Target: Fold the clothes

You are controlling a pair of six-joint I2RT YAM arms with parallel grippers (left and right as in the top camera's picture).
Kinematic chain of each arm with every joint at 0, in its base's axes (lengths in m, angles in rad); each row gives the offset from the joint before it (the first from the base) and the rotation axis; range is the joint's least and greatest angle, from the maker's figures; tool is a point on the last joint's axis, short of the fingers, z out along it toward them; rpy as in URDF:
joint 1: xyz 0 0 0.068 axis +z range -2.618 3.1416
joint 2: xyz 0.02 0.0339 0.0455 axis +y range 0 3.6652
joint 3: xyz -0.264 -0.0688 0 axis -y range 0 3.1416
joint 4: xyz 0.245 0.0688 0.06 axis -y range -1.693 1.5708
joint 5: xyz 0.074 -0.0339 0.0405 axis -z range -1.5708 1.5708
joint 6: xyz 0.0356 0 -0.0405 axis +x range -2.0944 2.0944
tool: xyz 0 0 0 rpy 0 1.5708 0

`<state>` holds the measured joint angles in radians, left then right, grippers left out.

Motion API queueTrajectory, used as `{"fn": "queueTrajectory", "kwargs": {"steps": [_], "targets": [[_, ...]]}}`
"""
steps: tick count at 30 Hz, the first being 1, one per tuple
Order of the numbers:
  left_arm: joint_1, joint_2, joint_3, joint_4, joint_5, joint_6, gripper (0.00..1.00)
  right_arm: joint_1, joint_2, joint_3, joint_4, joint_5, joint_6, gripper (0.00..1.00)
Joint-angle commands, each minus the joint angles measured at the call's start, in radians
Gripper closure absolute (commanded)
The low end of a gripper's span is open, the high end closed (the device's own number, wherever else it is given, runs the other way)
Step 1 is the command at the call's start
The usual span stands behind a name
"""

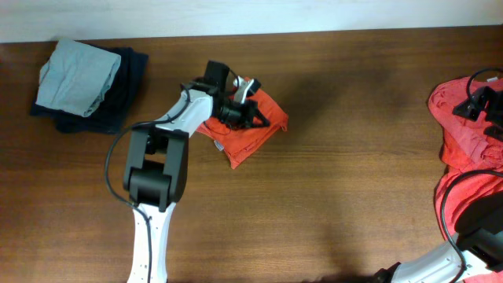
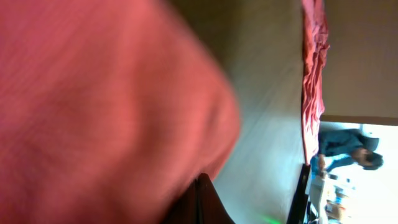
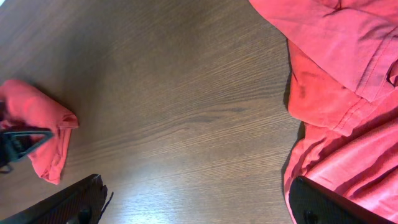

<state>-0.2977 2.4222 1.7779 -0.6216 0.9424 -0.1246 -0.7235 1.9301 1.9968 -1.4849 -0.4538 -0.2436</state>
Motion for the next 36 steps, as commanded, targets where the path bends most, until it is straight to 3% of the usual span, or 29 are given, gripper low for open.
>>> {"fn": "queueTrajectory", "kwargs": {"steps": [1,9,20,25,36], "targets": [[0.006,0.067,0.003,0.001,0.068,0.009,1.00,-0.001,-0.010,0.005,0.000,-0.002,-0.002,0.01],[0.003,0.082,0.030,-0.004,0.146,0.009,0.99,-0.001,-0.010,0.005,0.000,-0.002,-0.002,0.01],[0.003,-0.002,0.368,-0.093,0.152,0.008,0.99,-0.001,-0.010,0.005,0.000,-0.002,-0.002,0.01],[0.003,0.006,0.369,-0.083,0.064,0.008,0.99,-0.001,-0.010,0.005,0.000,-0.002,-0.002,0.01],[-0.018,0.098,0.366,-0.074,0.062,0.009,0.99,-0.001,-0.010,0.005,0.000,-0.002,-0.002,0.01]]}}
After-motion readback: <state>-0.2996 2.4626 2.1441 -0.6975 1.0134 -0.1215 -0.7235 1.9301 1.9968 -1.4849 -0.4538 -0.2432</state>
